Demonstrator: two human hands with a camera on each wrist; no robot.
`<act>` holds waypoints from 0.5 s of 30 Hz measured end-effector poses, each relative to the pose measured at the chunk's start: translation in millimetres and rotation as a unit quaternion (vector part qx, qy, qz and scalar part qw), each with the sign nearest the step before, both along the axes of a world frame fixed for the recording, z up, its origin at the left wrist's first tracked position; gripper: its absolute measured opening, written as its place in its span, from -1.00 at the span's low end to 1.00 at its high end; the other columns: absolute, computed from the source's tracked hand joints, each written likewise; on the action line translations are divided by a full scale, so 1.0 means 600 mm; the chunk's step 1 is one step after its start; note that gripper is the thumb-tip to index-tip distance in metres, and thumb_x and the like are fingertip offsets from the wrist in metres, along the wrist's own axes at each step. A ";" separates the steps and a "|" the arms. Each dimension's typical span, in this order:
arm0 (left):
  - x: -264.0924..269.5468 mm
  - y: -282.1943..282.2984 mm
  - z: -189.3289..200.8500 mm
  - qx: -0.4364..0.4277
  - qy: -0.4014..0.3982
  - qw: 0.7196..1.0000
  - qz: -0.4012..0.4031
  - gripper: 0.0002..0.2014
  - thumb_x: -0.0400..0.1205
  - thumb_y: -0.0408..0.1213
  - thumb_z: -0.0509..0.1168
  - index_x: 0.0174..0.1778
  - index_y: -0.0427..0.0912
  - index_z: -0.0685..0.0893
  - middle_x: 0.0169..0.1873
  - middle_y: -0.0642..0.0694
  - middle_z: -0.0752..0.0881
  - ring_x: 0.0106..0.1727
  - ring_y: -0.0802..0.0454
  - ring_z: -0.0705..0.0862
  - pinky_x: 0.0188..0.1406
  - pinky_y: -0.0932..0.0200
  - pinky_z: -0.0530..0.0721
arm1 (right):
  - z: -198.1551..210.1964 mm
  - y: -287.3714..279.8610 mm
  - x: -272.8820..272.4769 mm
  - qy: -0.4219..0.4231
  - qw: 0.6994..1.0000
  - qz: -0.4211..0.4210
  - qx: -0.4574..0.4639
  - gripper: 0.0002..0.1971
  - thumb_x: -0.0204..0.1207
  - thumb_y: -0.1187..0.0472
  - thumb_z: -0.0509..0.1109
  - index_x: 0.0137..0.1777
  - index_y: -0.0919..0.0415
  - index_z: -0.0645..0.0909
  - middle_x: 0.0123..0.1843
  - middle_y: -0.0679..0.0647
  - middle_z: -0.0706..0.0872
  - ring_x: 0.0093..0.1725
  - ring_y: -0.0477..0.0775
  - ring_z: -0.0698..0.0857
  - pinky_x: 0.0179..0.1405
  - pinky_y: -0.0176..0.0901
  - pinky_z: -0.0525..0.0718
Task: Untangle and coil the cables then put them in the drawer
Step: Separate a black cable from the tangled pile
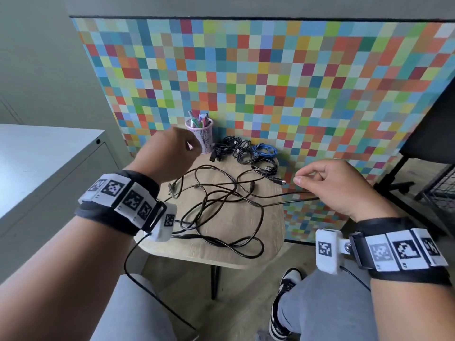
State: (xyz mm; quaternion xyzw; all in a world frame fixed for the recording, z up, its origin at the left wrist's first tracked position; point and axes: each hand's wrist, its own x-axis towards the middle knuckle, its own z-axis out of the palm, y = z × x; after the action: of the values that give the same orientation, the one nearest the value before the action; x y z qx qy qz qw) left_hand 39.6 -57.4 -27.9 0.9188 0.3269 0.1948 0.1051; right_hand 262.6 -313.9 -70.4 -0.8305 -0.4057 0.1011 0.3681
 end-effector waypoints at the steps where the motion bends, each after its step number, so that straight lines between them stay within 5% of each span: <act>1: -0.001 0.000 -0.009 -0.017 0.039 0.999 -0.009 -0.86 0.72 -0.08 0.38 0.14 0.06 0.80 -0.13 0.05 0.79 -0.17 0.05 0.73 -0.09 0.08 0.78 | 0.000 0.000 -0.002 -0.001 1.000 0.000 -0.007 -0.91 0.57 -0.03 0.58 -0.14 -0.10 0.83 -0.50 -0.12 0.55 -0.30 0.16 0.67 -0.17 0.03 0.66; 6: -0.016 0.015 -0.076 -0.034 0.242 0.969 -0.033 -0.42 0.63 0.13 0.45 0.59 0.14 0.55 0.30 0.01 0.75 0.30 -0.06 0.70 0.39 -0.07 0.68 | 0.002 -0.008 0.002 -0.002 0.999 -0.009 -0.043 -0.89 0.59 -0.07 0.55 -0.12 -0.12 0.81 -0.59 -0.14 0.55 -0.41 0.02 0.58 -0.28 -0.07 0.53; 9: -0.025 0.017 -0.122 -0.054 0.284 0.957 -0.030 -0.30 0.64 0.16 0.42 0.71 0.21 0.36 0.40 0.02 0.71 0.39 -0.09 0.67 0.41 -0.09 0.67 | 0.003 -0.010 0.002 -0.004 0.998 -0.009 -0.059 -0.88 0.62 -0.08 0.52 -0.11 -0.12 0.81 -0.62 -0.17 0.53 -0.46 -0.02 0.55 -0.30 -0.09 0.48; 13: -0.022 0.003 -0.123 -0.043 0.208 0.977 -0.014 -0.70 0.74 0.09 0.32 0.32 0.11 0.75 -0.02 0.05 0.80 -0.05 0.01 0.71 0.03 0.03 0.77 | -0.003 0.002 -0.006 0.003 0.997 0.005 -0.074 -0.86 0.60 -0.14 0.51 -0.08 -0.14 0.80 -0.59 -0.15 0.55 -0.42 -0.02 0.58 -0.24 -0.06 0.55; 15: -0.022 0.002 -0.095 -0.066 0.140 0.988 -0.007 -0.72 0.73 0.10 0.35 0.02 0.00 0.84 -0.25 0.05 0.78 -0.23 0.04 0.72 -0.17 0.10 0.77 | -0.009 0.009 -0.009 0.000 0.996 0.015 -0.090 -0.84 0.58 -0.18 0.50 -0.07 -0.16 0.79 -0.57 -0.14 0.58 -0.42 -0.02 0.59 -0.22 -0.04 0.59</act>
State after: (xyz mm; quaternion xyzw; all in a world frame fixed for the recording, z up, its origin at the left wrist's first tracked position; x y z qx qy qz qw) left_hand 26.6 -56.2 -85.0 0.9304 0.3439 0.0419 0.1199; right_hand 257.3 -308.8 -75.6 -0.8541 -0.4077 0.1427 0.2896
